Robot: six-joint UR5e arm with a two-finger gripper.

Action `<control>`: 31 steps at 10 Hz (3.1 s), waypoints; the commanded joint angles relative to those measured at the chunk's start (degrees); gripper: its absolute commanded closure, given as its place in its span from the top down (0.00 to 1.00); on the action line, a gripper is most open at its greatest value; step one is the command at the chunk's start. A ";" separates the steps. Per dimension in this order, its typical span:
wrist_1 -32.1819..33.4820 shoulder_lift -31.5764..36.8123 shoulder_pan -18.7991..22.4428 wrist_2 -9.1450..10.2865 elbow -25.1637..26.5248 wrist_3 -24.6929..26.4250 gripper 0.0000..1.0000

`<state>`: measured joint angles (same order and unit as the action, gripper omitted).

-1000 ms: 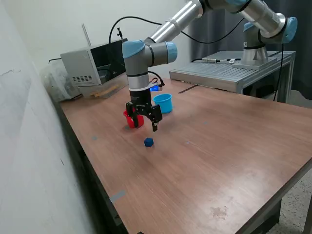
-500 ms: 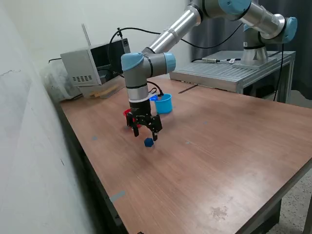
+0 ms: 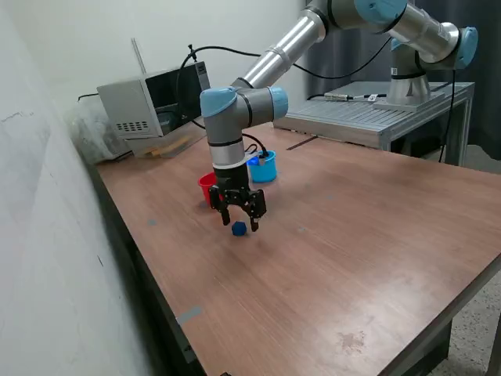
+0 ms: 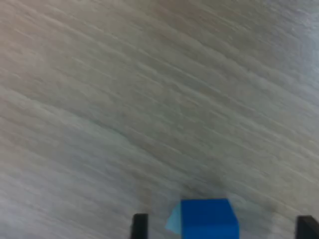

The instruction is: Place red objects in the red bin, and blue objects in the blue bin.

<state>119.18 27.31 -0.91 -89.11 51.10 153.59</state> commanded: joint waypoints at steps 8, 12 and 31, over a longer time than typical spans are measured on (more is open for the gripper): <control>0.09 3.51 0.38 -1.24 0.40 0.49 0.00; -0.44 18.00 0.47 -1.33 18.20 0.40 0.00; 0.97 31.05 -17.72 -4.05 38.90 0.05 1.00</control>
<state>120.13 58.71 -18.68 -93.12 89.96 153.63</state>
